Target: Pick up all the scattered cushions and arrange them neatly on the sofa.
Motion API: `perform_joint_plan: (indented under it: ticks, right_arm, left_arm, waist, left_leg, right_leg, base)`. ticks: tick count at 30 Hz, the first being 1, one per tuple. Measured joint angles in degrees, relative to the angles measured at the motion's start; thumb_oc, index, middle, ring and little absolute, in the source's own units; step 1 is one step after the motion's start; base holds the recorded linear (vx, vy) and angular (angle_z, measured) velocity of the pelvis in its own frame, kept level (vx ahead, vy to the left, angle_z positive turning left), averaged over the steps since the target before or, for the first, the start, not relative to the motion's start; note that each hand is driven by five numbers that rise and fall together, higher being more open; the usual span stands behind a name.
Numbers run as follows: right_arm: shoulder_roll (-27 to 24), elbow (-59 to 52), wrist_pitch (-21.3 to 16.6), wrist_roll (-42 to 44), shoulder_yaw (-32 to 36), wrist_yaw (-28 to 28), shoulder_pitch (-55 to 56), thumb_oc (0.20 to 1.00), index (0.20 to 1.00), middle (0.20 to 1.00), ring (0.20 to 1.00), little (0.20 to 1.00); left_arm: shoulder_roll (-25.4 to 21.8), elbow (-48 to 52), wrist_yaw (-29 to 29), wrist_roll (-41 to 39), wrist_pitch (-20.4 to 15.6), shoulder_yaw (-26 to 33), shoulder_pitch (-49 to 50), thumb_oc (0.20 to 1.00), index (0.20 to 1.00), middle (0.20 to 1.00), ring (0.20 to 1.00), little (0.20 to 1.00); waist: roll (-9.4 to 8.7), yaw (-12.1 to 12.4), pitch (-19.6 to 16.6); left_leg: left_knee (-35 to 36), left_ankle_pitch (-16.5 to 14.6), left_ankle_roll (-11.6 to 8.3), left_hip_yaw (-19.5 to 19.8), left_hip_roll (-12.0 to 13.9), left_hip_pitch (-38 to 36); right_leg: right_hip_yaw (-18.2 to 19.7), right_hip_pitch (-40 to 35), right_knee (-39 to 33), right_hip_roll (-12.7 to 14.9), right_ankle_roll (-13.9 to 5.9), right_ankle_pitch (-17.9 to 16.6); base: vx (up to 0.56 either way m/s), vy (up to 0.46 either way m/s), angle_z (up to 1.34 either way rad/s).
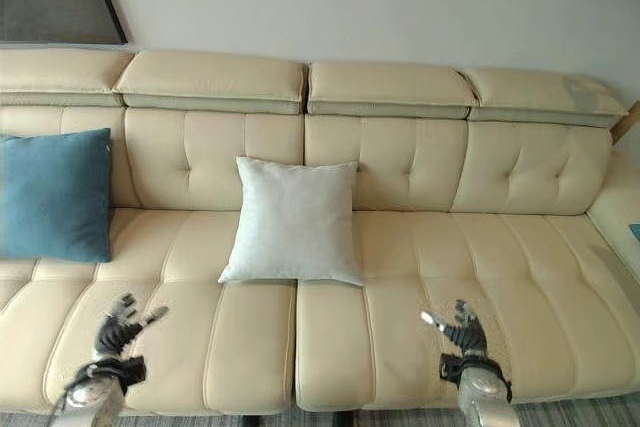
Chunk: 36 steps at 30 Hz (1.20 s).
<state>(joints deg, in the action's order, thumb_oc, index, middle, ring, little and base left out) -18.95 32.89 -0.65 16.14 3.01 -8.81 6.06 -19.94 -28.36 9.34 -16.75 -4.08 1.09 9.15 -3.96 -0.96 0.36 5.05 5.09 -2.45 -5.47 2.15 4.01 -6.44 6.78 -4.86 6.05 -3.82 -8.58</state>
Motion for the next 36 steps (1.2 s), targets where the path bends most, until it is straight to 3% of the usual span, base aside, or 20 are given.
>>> perform_joint_plan:
  ticks: [3,5,7,8,11,12,13,15,16,17,21,22,23,24,25,26,27,29,32,36]
  right_arm:
    - [1.96,1.41,0.05,0.64,0.45,0.12,-0.15,1.000,1.000,1.000,1.000,1.000]
    - [3.28,2.78,-0.21,1.71,0.28,0.10,-1.27,1.000,1.000,1.000,1.000,1.000]
    - [3.49,3.14,-0.10,3.31,0.09,0.21,-1.93,1.000,1.000,1.000,1.000,1.000]
    - [3.38,2.94,-0.12,3.73,0.04,0.20,-1.94,1.000,1.000,1.000,1.000,1.000]
    - [3.25,2.58,-0.36,4.09,0.05,0.14,-2.26,1.000,1.000,1.000,1.000,1.000]
    - [3.26,2.47,-0.35,3.97,-0.16,0.06,-2.86,1.000,1.000,1.000,1.000,1.000]
    - [2.83,2.39,-0.34,3.37,-0.23,-0.06,-3.53,1.000,1.000,1.000,1.000,1.000]
    - [1.64,1.97,-0.33,2.79,-0.28,-0.52,-4.77,1.000,1.000,1.000,1.000,1.000]
    - [0.65,1.37,-0.25,2.35,-0.44,-0.54,-4.18,1.000,1.000,1.000,1.000,1.000]
    - [-0.68,0.31,-0.25,1.81,-0.89,-0.52,-3.00,1.000,1.000,1.000,1.000,1.000]
    - [-1.93,0.23,-0.23,0.81,-0.85,-0.82,-2.65,1.000,1.000,1.000,1.000,1.000]
    - [-1.96,0.23,-0.25,0.70,-0.86,-0.94,-2.72,1.000,1.000,1.000,1.000,1.000]
    - [-2.06,0.20,-0.25,0.69,-0.98,-1.01,-3.21,1.000,1.000,1.000,1.000,1.000]
    - [-2.31,0.21,-0.26,0.68,-1.60,-1.07,-3.80,1.000,1.000,1.000,1.000,1.000]
    - [-2.34,0.21,-0.27,0.68,-2.39,-1.12,-4.22,1.000,1.000,1.000,1.000,1.000]
    - [-1.95,-0.04,-0.24,0.67,-2.82,-1.06,-4.30,1.000,1.000,1.000,1.000,1.000]
    - [-1.83,-1.80,-0.24,0.67,-2.83,-1.01,-4.02,1.000,1.000,1.000,1.000,1.000]
    - [-1.79,-3.48,-0.24,0.66,-2.86,-0.70,-4.49,1.000,1.000,1.000,1.000,1.000]
    - [-1.93,-4.59,-0.47,0.56,-2.05,-0.42,-4.49,1.000,1.000,1.000,1.000,1.000]
    - [-0.23,-4.40,-0.42,0.11,-2.02,-0.21,-3.98,1.000,1.000,1.000,1.000,1.000]
  left_arm:
    - [-0.26,-1.16,-0.58,0.09,1.03,-1.11,-0.03,1.000,1.000,1.000,1.000,1.000]
    - [-0.64,-0.16,-0.71,0.00,1.12,-1.09,-1.07,1.000,1.000,1.000,1.000,1.000]
    - [-0.63,1.31,-1.30,-0.10,0.98,-1.10,-1.61,1.000,1.000,1.000,1.000,1.000]
    - [-1.08,1.27,-1.45,-0.11,0.99,-1.07,-2.19,1.000,1.000,1.000,1.000,1.000]
    - [-1.54,0.94,-1.50,-0.13,1.03,-0.92,-2.07,1.000,1.000,1.000,1.000,1.000]
    - [-1.58,0.96,-1.47,-0.14,0.99,-0.80,-1.90,1.000,1.000,1.000,1.000,1.000]
    - [-0.84,0.55,-1.39,-0.14,1.03,-0.73,-2.25,1.000,1.000,1.000,1.000,1.000]
    - [1.25,0.46,-1.58,-0.18,1.09,-0.98,-1.57,1.000,1.000,1.000,1.000,1.000]
    - [2.27,0.23,-1.60,-0.18,0.96,-1.01,-0.64,1.000,1.000,1.000,1.000,1.000]
    - [3.06,-0.04,-1.55,-0.19,0.90,-0.91,-0.99,1.000,1.000,1.000,1.000,1.000]
    - [3.38,-0.07,-1.45,-0.23,1.08,-1.05,-0.65,1.000,1.000,1.000,1.000,1.000]
    - [3.35,-0.08,-1.42,-0.25,1.05,-1.05,-1.24,1.000,1.000,1.000,1.000,1.000]
    - [3.35,-0.11,-1.31,-0.27,1.05,-1.06,-2.12,1.000,1.000,1.000,1.000,1.000]
    - [3.36,-0.16,-1.25,-0.29,1.07,-1.08,-2.47,1.000,1.000,1.000,1.000,1.000]
    - [3.30,-0.23,-1.15,-0.30,1.09,-1.05,-2.84,1.000,1.000,1.000,1.000,1.000]
    - [3.03,-0.22,-1.11,-0.31,1.07,-1.05,-3.39,1.000,1.000,1.000,1.000,1.000]
    - [2.68,-0.20,-1.07,-0.34,1.03,-0.95,-3.58,1.000,1.000,1.000,1.000,1.000]
    - [2.32,0.17,-1.11,-0.38,1.03,-0.97,-4.31,1.000,1.000,1.000,1.000,1.000]
    - [2.83,0.45,-1.19,-0.35,1.05,-1.47,-4.78,1.000,1.000,1.000,1.000,1.000]
    - [2.51,1.13,-1.47,-0.14,1.39,-1.63,-4.21,1.000,1.000,1.000,1.000,1.000]
  waist:
    - [-0.67,-0.35,0.45]
    - [-0.28,-1.16,3.04]
    - [3.59,-0.84,5.82]
    - [3.80,-0.70,5.90]
    - [3.05,0.16,5.96]
    - [2.45,0.89,6.04]
    - [2.70,1.71,6.51]
    - [5.08,2.00,6.91]
    - [7.08,2.05,6.22]
    - [7.57,1.77,6.01]
    - [6.60,1.96,6.78]
    - [6.38,1.86,6.91]
    - [6.14,1.94,7.16]
    - [6.18,2.08,7.32]
    - [5.36,1.69,7.71]
    - [3.30,1.52,8.21]
    - [2.45,0.94,8.34]
    - [2.92,-0.48,8.15]
    - [4.71,-1.82,8.07]
    - [3.45,-1.76,7.71]
  left_leg:
    - [-0.42,0.51,0.85,-1.43,-0.63,1.08]
    - [-0.48,2.15,3.25,-3.05,-0.49,2.25]
    - [-0.49,3.25,4.50,-3.38,3.29,3.65]
    - [-0.56,3.63,4.53,-3.33,3.93,3.93]
    - [-0.52,4.43,3.54,-4.36,4.30,4.06]
    - [-0.50,5.05,2.65,-4.96,4.29,4.13]
    - [-0.49,5.49,1.93,-5.75,5.23,4.23]
    - [-0.50,5.84,0.95,-5.63,7.22,4.48]
    - [-1.17,7.01,0.35,-4.36,8.02,5.10]
    - [-3.11,7.75,-0.79,-3.36,8.91,6.67]
    - [-3.73,15.44,-3.77,-2.24,10.13,8.93]
    - [-3.60,18.06,-5.72,-0.91,10.23,10.15]
    - [-3.11,20.07,-3.27,0.69,10.21,10.95]
    - [-2.61,20.89,-2.32,1.73,10.04,11.11]
    - [-3.73,19.93,-3.23,2.06,8.75,11.10]
    - [-8.12,12.45,-5.06,1.65,6.24,10.65]
    - [-12.01,4.78,-4.80,1.61,4.35,8.09]
    - [-10.92,-1.45,-3.72,1.73,4.30,1.06]
    - [-3.50,-2.71,-3.03,0.90,5.02,-3.42]
    - [-0.09,-2.03,-0.56,0.19,2.83,-4.43]
  right_leg:
    - [0.30,2.64,1.50,0.97,-1.28,0.30]
    - [0.24,4.46,3.14,1.71,-4.30,1.76]
    - [0.28,9.23,22.88,-0.07,-4.43,9.81]
    - [0.49,9.41,29.18,0.04,-4.72,13.61]
    - [2.42,3.95,29.28,0.47,-5.61,18.57]
    - [2.03,0.84,23.89,0.70,-4.78,19.28]
    - [1.90,-1.68,17.15,-0.75,-1.14,18.85]
    - [2.08,-3.92,10.54,-3.41,-0.16,14.61]
    - [1.73,-4.76,9.07,-5.12,0.58,13.59]
    - [1.54,-4.38,8.84,-5.75,1.15,13.56]
    - [0.00,-4.04,8.54,-7.48,3.51,12.59]
    - [-0.72,-3.17,9.26,-7.56,4.46,12.61]
    - [-1.64,-1.93,10.46,-7.37,5.83,12.34]
    - [-2.21,-1.00,11.18,-7.24,6.75,12.04]
    - [-3.07,-0.69,11.19,-6.04,7.62,11.54]
    - [-3.19,-0.73,10.88,-3.98,7.68,10.80]
    - [-3.21,-1.34,9.52,-2.62,7.23,9.40]
    - [-3.99,-1.43,9.02,-2.40,6.45,8.53]
    - [-6.03,-2.39,8.04,-3.33,4.59,7.90]
    - [-5.97,-3.77,3.66,-1.57,1.34,5.18]
  base:
    - [-0.24,0.038,-0.18]
    - [-0.26,-0.001,-0.30]
    - [-0.19,-0.062,-0.19]
    - [-0.15,-0.089,-0.12]
    - [-0.18,-0.158,-0.21]
    - [-0.10,-0.139,-0.45]
    - [-0.06,-0.161,-0.53]
    - [-0.12,-0.237,-0.38]
    - [-0.17,-0.239,0.03]
    - [-0.14,-0.130,0.14]
    - [-0.24,-0.125,0.20]
    - [-0.23,-0.062,0.35]
    - [-0.17,-0.047,0.29]
    - [-0.14,-0.037,0.18]
    - [-0.14,-0.032,0.23]
    - [-0.14,-0.011,0.35]
    - [-0.10,0.026,0.27]
    - [-0.02,0.125,0.29]
    - [0.02,0.111,0.39]
    - [0.01,0.119,0.14]
